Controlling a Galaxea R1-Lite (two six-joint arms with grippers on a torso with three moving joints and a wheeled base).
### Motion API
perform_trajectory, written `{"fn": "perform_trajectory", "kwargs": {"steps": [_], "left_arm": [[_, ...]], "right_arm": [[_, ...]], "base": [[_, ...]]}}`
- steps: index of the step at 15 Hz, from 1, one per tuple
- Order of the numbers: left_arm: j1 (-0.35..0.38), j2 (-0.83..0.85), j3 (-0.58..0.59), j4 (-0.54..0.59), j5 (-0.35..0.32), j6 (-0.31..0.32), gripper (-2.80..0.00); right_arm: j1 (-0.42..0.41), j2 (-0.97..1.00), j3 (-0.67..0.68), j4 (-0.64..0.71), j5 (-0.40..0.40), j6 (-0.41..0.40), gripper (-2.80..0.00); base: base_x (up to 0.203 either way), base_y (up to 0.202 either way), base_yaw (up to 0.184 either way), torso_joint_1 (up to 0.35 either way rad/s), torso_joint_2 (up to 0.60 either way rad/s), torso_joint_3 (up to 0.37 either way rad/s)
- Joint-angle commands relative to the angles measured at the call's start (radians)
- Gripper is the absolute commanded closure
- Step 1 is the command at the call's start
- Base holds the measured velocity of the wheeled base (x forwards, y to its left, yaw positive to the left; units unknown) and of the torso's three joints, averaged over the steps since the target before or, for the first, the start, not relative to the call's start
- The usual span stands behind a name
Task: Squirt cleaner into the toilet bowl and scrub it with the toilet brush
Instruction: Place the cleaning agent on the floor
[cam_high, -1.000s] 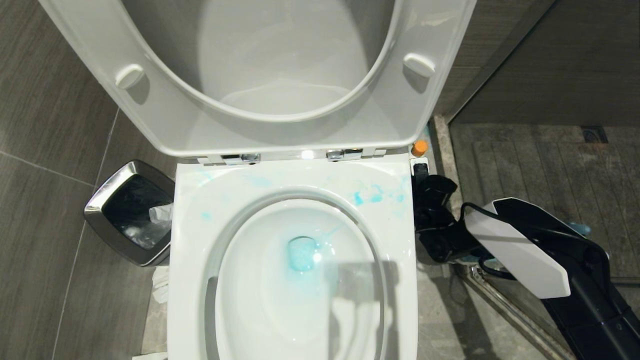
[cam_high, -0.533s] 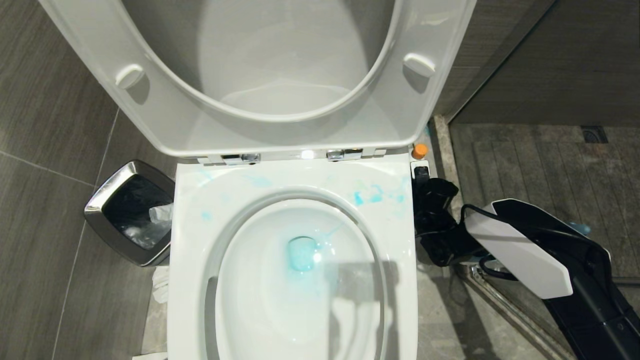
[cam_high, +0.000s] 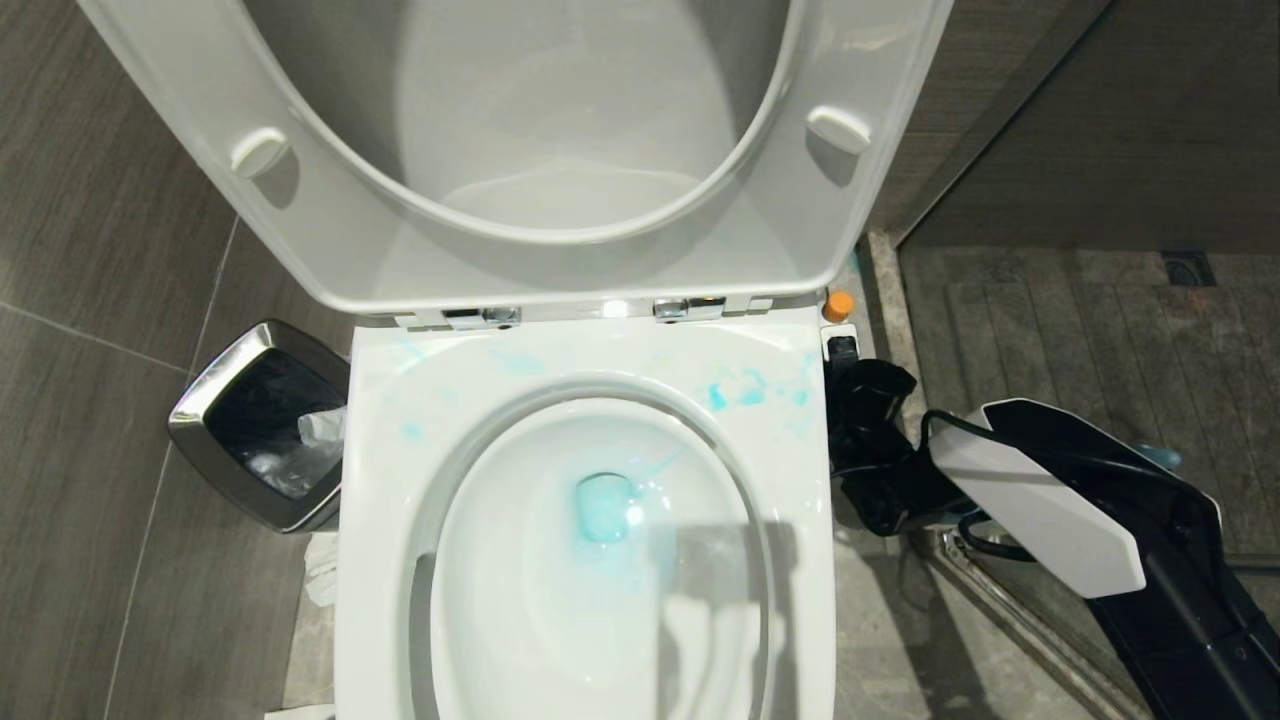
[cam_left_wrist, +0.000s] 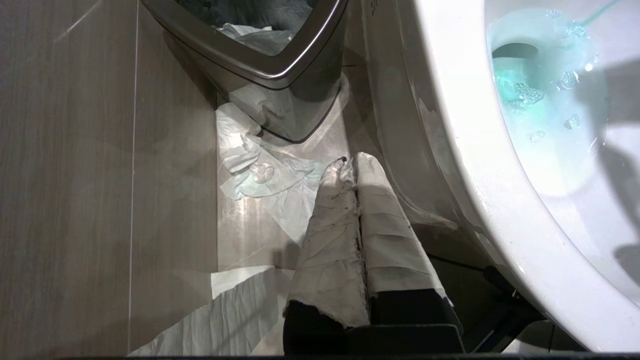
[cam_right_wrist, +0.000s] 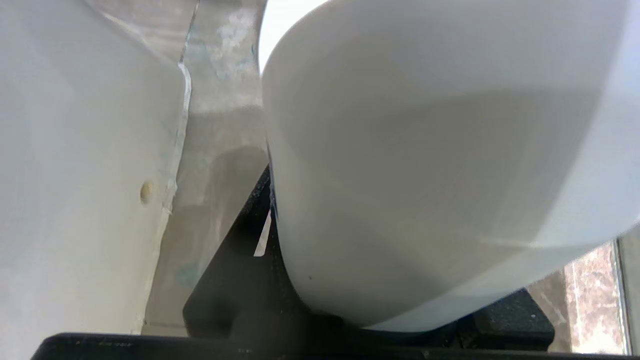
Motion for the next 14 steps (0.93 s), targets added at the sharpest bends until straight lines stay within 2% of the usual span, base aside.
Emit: {"fn": "perform_trajectory", "kwargs": {"steps": [1,2,3,10,14], "left_arm": [[0.0,0.001,0.002,0.0,-0.001,-0.001,0.0],[0.0,0.001,0.002,0.0,0.0,-0.001,0.0],[0.0,0.001,0.002,0.0,-0.001,0.001,0.0],[0.0,0.001,0.002,0.0,0.001,0.0,0.0],[0.0,0.001,0.002,0.0,0.001,-0.001,0.0]], "right_arm": [[0.0,0.002,0.01,-0.007,-0.002,-0.001,0.0],[0.0,0.003,0.01,-0.008,-0.002,-0.001,0.0],[0.0,0.003,0.011,-0.008,-0.002,0.0,-2.8],[0.001,-0.016,0.023,-0.008,-0.002,0.0,-2.8],[0.003,-0.06,0.116,-0.068,-0.002,-0.002,-2.8]], "base": [[0.0,0.0,0.0,0.0,0.0,0.0],[0.0,0.0,0.0,0.0,0.0,0.0],[0.0,0.0,0.0,0.0,0.0,0.0],[0.0,0.0,0.0,0.0,0.0,0.0],[0.0,0.0,0.0,0.0,0.0,0.0]]}}
